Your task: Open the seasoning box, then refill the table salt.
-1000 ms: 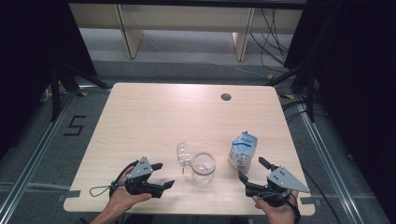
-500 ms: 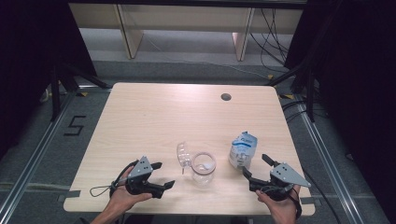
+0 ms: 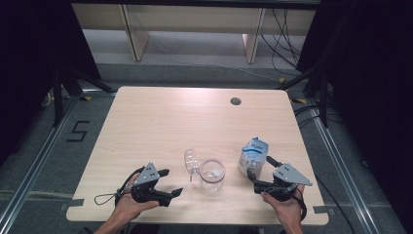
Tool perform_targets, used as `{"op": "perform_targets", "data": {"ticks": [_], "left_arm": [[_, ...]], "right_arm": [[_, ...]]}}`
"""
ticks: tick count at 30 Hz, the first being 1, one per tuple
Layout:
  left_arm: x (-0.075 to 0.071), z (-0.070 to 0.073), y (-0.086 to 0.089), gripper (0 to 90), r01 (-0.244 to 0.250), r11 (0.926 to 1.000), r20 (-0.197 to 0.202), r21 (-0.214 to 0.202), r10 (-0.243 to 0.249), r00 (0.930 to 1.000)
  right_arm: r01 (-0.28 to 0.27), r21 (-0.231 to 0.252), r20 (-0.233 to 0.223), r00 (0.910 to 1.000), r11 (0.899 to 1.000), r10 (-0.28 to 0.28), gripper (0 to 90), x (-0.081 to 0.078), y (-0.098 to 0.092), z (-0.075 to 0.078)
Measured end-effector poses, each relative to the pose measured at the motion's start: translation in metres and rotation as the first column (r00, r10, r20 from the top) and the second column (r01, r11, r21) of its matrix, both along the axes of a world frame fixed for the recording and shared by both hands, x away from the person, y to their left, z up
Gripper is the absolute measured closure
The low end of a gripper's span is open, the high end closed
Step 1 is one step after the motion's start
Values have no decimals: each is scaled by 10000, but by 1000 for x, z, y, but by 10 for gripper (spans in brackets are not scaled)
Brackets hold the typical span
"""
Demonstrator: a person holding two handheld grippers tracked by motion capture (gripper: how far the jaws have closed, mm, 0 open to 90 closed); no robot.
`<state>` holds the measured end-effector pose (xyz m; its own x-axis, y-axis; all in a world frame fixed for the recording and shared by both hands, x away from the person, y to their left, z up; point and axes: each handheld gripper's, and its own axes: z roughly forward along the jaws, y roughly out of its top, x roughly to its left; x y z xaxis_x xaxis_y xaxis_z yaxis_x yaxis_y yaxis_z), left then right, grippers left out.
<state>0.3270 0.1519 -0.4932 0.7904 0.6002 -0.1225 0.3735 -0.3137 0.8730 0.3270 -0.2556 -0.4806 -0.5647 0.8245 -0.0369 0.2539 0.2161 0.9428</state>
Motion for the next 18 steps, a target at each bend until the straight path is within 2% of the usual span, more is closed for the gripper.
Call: {"op": "perform_targets", "data": {"ticks": [2, 3, 5, 6, 10, 11, 13, 15, 17, 18], "left_arm": [[1, 1, 0, 160, -52, 10000, -13, 49, 53, 10000], [1, 1, 0, 160, -100, 9999, -48, 37, 100, 9999], [1, 1, 0, 160, -12, 10000, -55, 69, 12, 10000], [1, 0, -1, 160, 9, 10000, -67, -3, -9, 10000], [0, 1, -1, 160, 36, 10000, -25, 77, -36, 10000], [0, 1, -1, 160, 36, 10000, -23, 83, -36, 10000], [0, 1, -1, 160, 34, 10000, -20, 88, -33, 10000], [0, 0, -1, 160, 10, 10000, -51, -1, -10, 10000], [0, 0, -1, 160, 8, 10000, -46, 11, -8, 10000], [0, 1, 0, 160, 1, 10000, -26, 95, -1, 10000]], "right_arm": [[154, 72, -134, 9998, 9999, -153, 163, 2, 3, -2], [-129, -86, 36, 9999, 9999, 130, 163, 6, 3, -3], [-38, -325, 56, 10000, 9995, 40, 164, 8, 3, -4], [-119, -198, -132, 9998, 9997, 116, 165, 9, 6, -6], [-11, -349, -6, 10000, 9994, 10, 175, 13, 9, -9], [88, -254, -205, 9997, 9996, -93, 177, 12, 11, -9], [-92, -374, -38, 10000, 9993, 91, 180, 17, 12, -12], [-165, -408, -154, 9998, 9990, 159, 181, 19, 14, -15], [-226, -358, 25, 9997, 9991, 227, 182, 22, 15, -17], [-173, -378, -29, 9998, 9991, 172, 182, 22, 16, -18]]}}
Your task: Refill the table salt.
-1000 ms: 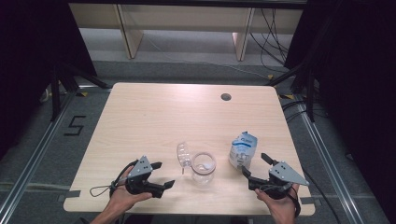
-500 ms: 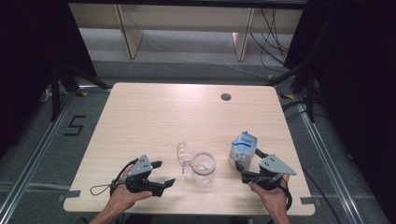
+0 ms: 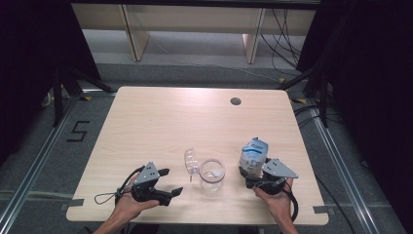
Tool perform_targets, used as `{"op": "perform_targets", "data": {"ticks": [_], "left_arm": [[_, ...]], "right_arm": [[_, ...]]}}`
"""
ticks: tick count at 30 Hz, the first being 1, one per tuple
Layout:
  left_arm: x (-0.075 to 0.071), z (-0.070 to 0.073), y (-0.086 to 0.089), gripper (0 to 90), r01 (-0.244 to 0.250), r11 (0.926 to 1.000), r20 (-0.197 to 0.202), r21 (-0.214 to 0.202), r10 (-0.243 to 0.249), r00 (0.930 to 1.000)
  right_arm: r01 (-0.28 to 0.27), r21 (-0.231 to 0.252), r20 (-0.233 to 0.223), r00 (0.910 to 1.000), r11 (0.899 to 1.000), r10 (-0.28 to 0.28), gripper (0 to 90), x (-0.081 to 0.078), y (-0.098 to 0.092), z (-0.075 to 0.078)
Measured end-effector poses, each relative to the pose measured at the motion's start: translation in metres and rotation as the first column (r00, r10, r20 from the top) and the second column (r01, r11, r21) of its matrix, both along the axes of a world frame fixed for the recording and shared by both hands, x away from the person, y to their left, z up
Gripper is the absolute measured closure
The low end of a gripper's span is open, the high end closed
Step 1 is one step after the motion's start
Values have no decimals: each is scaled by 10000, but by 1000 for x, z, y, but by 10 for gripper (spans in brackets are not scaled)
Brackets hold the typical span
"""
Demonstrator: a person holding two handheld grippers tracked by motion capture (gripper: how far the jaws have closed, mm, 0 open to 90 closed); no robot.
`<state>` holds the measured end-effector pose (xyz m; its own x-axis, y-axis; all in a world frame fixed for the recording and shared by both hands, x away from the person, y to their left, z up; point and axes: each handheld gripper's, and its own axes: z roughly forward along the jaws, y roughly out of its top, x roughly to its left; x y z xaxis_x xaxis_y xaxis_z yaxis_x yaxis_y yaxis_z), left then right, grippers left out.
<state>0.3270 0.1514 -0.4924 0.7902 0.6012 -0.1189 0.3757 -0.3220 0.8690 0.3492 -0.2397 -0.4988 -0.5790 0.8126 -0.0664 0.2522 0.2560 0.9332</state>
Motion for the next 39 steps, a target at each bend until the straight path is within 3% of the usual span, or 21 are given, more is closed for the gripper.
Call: {"op": "perform_targets", "data": {"ticks": [9, 10, 11, 12, 13, 15, 20, 22, 23, 26, 28, 29, 31, 33, 34, 35, 39], "left_arm": [[0, 0, 0, 160, 108, 9999, 12, -40, -108, 9999], [-1, 0, 0, 160, 124, 9999, 24, -41, -124, 9999], [-1, 0, 0, 160, 147, 9999, 11, -27, -147, 9999], [-1, 0, 0, 160, 144, 9999, 34, -38, -144, 9999], [-1, 0, 0, 160, 99, 9999, -27, -26, -99, 9999], [-2, 0, 0, 160, 89, 10000, -31, -22, -89, 10000], [-2, 0, 0, 160, 5, 10000, -22, 88, -5, 10000], [-2, -1, 0, 160, 20, 9999, -8, 108, -20, 10000], [-2, -1, -1, 160, 54, 10000, -16, 39, -54, 10000], [-4, -1, -1, 160, -70, 10000, -128, -27, 70, 9999], [-3, -1, -1, 160, 21, 10000, -68, -31, -21, 10000], [-3, -1, -1, 160, 95, 10000, -43, -27, -95, 9999], [-3, -1, -1, 160, 74, 10000, -45, -28, -74, 10000], [-3, -1, -1, 160, 17, 10000, -106, -65, -17, 9999], [-3, -1, -1, 160, 36, 10000, -117, -56, -37, 9999], [-3, -1, -1, 160, 46, 9999, -43, 98, -45, 10000], [-3, -1, -1, 160, 110, 9999, -14, 76, -109, 9999]], "right_arm": [[-145, -87, 36, 9999, 9999, 145, 201, 4, 1, -3], [-21, -80, 475, 9989, 10000, 25, 201, 6, 1, -4], [-126, -48, 455, 9989, 9999, 128, 201, 7, 1, -4], [-108, 26, 133, 9999, 9999, 108, 202, 6, 3, -5], [-188, -204, 421, 9989, 9996, 196, 205, 9, 2, -5], [-317, 5, 121, 9994, 9995, 317, 210, 9, 3, -6], [-180, 2, 116, 9998, 9998, 180, 216, 10, 4, -8], [-265, -192, 509, 9983, 9995, 274, 225, 13, 3, -8], [-259, -86, 185, 9995, 9996, 261, 233, 12, 4, -9], [-232, 122, -99, 9997, 9997, 234, 249, 14, 5, -11], [-181, -36, -60, 9998, 9998, 181, 250, 14, 5, -12], [-172, -228, 269, 9995, 9996, 178, 256, 16, 4, -13], [-76, -83, -113, 9999, 9999, 75, 265, 15, 5, -13], [-97, -45, -101, 9999, 9999, 97, 278, 16, 5, -14], [-98, -182, 160, 9998, 9998, 101, 285, 18, 4, -14], [-94, -83, -134, 9999, 9999, 93, 289, 16, 5, -14], [-2, -105, -139, 9999, 9999, 0, 324, 16, 4, -14]]}}
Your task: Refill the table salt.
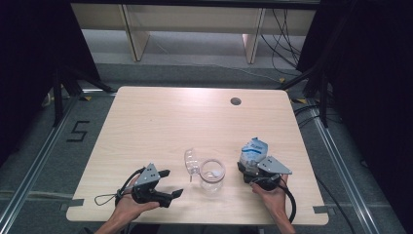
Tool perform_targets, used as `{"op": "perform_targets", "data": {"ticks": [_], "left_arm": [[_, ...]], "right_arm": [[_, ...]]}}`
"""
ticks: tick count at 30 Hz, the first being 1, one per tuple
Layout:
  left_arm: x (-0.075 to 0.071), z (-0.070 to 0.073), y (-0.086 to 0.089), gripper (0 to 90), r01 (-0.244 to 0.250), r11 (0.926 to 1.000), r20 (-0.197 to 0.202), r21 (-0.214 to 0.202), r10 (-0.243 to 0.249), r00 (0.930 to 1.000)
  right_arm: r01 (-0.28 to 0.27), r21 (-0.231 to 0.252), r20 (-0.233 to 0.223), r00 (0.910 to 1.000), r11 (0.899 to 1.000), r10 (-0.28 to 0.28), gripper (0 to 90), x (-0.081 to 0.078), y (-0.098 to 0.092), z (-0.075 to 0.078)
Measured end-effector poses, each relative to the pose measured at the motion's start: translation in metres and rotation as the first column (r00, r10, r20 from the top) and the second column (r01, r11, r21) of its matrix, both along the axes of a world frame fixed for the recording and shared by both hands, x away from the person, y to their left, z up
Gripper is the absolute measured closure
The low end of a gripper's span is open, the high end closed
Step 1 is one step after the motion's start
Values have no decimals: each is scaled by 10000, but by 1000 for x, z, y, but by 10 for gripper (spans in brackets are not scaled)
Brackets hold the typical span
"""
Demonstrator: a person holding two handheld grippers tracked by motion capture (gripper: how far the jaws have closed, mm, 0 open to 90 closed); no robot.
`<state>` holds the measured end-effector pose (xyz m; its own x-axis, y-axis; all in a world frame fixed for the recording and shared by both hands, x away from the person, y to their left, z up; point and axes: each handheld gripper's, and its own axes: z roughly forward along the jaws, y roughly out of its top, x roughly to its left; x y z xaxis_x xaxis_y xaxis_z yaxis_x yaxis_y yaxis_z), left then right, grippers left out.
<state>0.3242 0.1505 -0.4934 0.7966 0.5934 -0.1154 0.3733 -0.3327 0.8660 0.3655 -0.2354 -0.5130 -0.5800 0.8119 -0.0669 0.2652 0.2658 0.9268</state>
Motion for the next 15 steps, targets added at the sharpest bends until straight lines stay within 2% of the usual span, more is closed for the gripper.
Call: {"op": "perform_targets", "data": {"ticks": [3, 5, 7, 8, 15], "left_arm": [[0, 0, 0, 160, 5, 10000, -14, -2, -5, 10000], [0, 0, 0, 160, 9, 10000, -11, -5, -9, 10000], [0, 0, 0, 160, 4, 10000, -10, -3, -4, 10000], [0, 0, 0, 160, 6, 10000, -15, -3, -6, 10000], [0, 0, -1, 161, 7, 10000, -12, 9, -7, 10000]], "right_arm": [[-91, -49, 75, 9999, 9999, 91, 342, 2, -1, -1], [-113, 210, -52, 9999, 9997, 114, 348, 2, -1, -2], [54, 218, -187, 9998, 9997, -50, 353, 0, -1, -1], [-41, 183, -73, 10000, 9998, 42, 355, 2, -2, -1], [-198, 340, -127, 9997, 9992, 203, 391, 3, -3, -2]]}}
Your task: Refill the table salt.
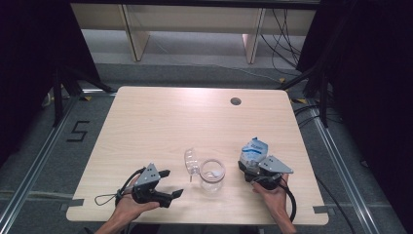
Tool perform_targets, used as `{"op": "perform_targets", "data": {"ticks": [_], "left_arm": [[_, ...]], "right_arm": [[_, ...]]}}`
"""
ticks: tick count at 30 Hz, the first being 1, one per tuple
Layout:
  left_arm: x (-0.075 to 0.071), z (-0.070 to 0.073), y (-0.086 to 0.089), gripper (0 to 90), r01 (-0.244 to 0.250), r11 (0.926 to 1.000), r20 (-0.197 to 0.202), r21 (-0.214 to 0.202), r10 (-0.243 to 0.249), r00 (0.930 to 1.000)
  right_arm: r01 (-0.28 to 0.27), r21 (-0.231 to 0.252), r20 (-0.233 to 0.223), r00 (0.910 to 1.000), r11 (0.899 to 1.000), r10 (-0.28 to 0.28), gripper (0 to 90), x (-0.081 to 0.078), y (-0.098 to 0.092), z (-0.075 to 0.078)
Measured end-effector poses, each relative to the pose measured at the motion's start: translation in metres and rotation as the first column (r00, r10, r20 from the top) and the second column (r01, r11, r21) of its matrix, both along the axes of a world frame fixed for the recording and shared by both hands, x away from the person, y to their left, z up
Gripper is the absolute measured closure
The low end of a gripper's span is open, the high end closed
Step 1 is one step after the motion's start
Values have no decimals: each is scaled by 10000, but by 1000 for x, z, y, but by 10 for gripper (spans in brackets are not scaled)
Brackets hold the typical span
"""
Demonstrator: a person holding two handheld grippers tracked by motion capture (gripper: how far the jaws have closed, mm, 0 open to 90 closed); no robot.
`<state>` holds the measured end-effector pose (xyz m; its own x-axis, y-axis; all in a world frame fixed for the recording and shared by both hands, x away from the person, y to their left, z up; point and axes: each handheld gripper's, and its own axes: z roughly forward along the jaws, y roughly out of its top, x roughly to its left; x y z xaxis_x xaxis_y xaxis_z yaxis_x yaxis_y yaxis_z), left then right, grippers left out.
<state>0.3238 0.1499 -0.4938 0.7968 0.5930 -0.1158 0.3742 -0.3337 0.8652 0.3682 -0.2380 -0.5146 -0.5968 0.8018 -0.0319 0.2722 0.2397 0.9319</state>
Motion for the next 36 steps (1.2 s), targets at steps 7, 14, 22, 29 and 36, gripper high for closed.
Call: {"op": "perform_targets", "data": {"ticks": [7, 14, 22, 29, 36], "left_arm": [[0, 0, 0, 161, -14, 10000, -7, -61, 14, 10000], [0, 0, 1, 163, -31, 10000, -48, -14, 31, 10000], [1, 0, 2, 163, 17, 10000, -15, -68, -17, 10000], [1, 0, 1, 163, -63, 10000, -42, -59, 62, 10000], [1, -1, 1, 163, 20, 10000, -52, -27, -20, 10000]], "right_arm": [[-121, -16, -126, 9998, 9999, 120, 412, 0, 0, 1], [68, -253, -18, 10000, 9997, -69, 423, -1, 1, 3], [67, -773, 576, 9983, 9970, -22, 424, -5, 7, 13], [-76, -1325, 993, 9948, 9912, 209, 424, -9, 12, 21], [147, -2277, 1960, 9801, 9736, 311, 424, -12, 14, 28]]}}
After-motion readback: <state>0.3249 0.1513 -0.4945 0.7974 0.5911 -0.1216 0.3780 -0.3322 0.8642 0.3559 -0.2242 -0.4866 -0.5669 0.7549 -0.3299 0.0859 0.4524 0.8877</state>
